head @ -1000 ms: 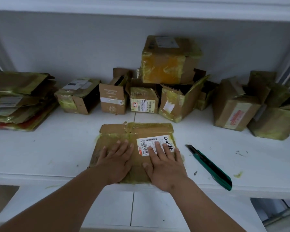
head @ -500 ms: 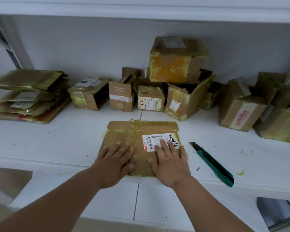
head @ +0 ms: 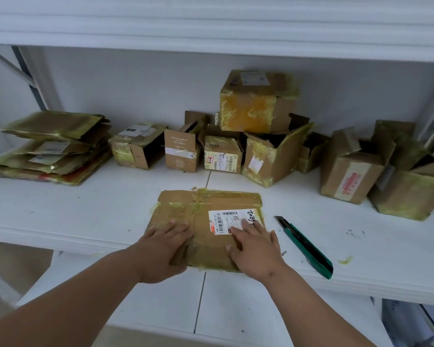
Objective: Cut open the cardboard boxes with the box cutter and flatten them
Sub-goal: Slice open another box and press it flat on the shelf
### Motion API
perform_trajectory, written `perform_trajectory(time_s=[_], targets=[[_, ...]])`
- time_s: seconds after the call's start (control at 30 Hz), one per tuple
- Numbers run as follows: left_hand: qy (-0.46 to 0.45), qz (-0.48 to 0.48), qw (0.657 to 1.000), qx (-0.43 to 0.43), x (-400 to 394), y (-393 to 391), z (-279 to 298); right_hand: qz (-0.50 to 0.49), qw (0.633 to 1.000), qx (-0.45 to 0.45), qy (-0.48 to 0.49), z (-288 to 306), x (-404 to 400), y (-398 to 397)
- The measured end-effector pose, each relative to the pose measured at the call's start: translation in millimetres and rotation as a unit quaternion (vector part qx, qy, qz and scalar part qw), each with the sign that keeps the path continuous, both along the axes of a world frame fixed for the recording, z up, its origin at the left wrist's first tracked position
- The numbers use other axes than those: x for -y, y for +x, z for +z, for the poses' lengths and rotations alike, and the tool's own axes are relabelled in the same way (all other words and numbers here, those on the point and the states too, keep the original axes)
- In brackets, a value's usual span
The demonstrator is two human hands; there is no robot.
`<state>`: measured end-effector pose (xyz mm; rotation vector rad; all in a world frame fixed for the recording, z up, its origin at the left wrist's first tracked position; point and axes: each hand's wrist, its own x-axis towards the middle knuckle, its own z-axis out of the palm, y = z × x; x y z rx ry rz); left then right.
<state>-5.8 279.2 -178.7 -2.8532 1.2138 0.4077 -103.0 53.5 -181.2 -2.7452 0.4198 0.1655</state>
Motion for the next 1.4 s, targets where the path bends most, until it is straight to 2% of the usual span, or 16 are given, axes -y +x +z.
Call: perform_trajectory(time_s=[0.1,0.2,0.37,0.5,0.6,0.7,0.77,0.83,0.9,0.93,0.97,1.07,1.2,1.3,1.33,1.4], targets=[[0.004,0.002,1.000,0.020,-2,-3,7,-0.120,0.989,0.023,0.080,4,6,-3],[0.011,0.009,0.998,0.063,-5,-8,10,-0.160,0.973,0.034,0.160,8,13,-3],[-0.033,0.017,0.988,0.151,-9,-17,22,-0.224,0.906,0.115,0.340,23,23,-9],[-0.122,0.034,0.961,0.244,-16,-21,22,-0.292,0.811,0.084,0.499,24,17,-14],[-0.135,0.100,0.947,0.272,-22,-18,19,-0.306,0.715,0.065,0.625,24,8,-20],[-0.192,0.189,0.922,0.278,-27,-16,22,-0.297,0.640,0.077,0.704,21,-4,-22],[-0.311,0.290,0.882,0.202,-27,-17,29,-0.289,0.610,0.098,0.731,19,-16,-19],[-0.448,0.402,0.799,0.004,-30,-17,43,-0.280,0.600,0.132,0.738,17,-33,-12],[-0.514,0.437,0.715,-0.181,-37,-16,55,-0.288,0.591,0.172,0.734,18,-52,-5],[-0.519,0.425,0.702,-0.239,-41,-17,60,-0.291,0.587,0.187,0.732,19,-63,-1],[-0.516,0.400,0.706,-0.274,-47,-19,64,-0.287,0.584,0.196,0.734,22,-76,3],[-0.517,0.353,0.716,-0.310,-65,-14,70,-0.264,0.579,0.199,0.746,30,-116,18],[-0.595,0.362,0.640,-0.324,-102,6,74,-0.218,0.579,0.185,0.764,35,-164,35],[-0.633,0.366,0.604,-0.317,-138,23,77,-0.175,0.590,0.173,0.769,35,-186,48],[-0.638,0.370,0.600,-0.311,-150,30,77,-0.178,0.581,0.174,0.775,35,-189,53],[-0.635,0.378,0.603,-0.299,-173,44,75,-0.198,0.538,0.185,0.798,39,-196,62]])
